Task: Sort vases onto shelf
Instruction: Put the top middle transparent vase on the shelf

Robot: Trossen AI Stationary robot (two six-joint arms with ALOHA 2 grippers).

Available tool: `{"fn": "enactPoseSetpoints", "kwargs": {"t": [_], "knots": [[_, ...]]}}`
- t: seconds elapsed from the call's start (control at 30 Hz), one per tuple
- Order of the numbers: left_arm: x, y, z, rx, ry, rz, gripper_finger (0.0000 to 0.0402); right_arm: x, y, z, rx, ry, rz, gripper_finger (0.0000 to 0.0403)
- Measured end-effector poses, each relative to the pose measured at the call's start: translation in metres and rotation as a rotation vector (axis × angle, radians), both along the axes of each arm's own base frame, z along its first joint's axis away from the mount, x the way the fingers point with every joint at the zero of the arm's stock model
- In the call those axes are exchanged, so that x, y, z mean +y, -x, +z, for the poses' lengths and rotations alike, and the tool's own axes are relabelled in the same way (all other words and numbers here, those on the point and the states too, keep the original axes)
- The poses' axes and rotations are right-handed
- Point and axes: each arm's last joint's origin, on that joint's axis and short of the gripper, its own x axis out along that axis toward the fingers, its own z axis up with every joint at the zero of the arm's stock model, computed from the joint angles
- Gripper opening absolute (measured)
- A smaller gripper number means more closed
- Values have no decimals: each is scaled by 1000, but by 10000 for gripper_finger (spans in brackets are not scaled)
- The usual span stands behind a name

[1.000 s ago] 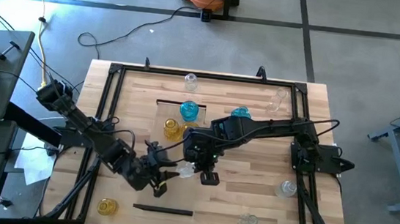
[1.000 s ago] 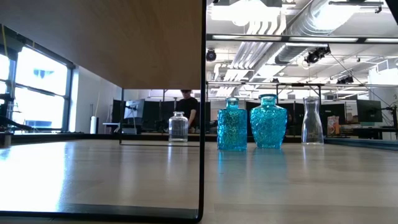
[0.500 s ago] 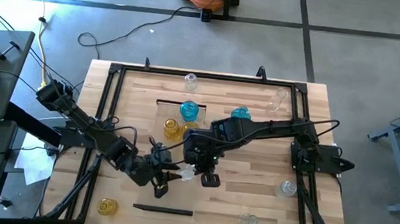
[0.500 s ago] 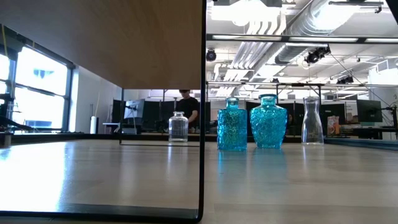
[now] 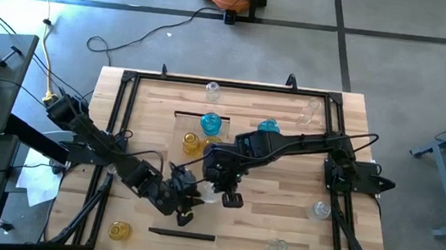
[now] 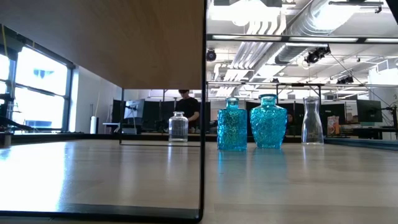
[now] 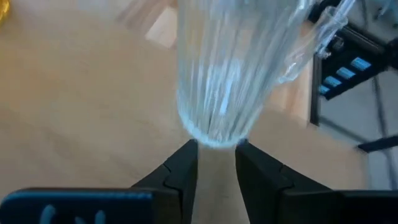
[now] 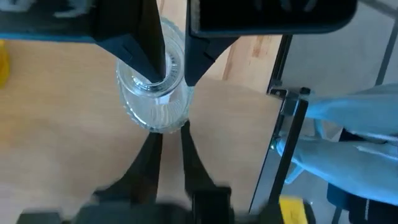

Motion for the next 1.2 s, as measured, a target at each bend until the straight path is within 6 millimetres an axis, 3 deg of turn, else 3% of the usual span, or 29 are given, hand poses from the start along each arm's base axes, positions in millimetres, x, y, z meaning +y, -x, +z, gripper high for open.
{"fn": "enactPoseSetpoints", "kwargs": {"t": [0.43,0.87,1.2], "knots": [[0,3,1,14,38,14,72,0,-1,1,-13,-5,5,12],[6,22,30,-38,82,0,94,-2,-2,5,-42,-4,3,16],[13,18,25,0,102,36,97,-5,-3,2,-37,3,-7,16]]}}
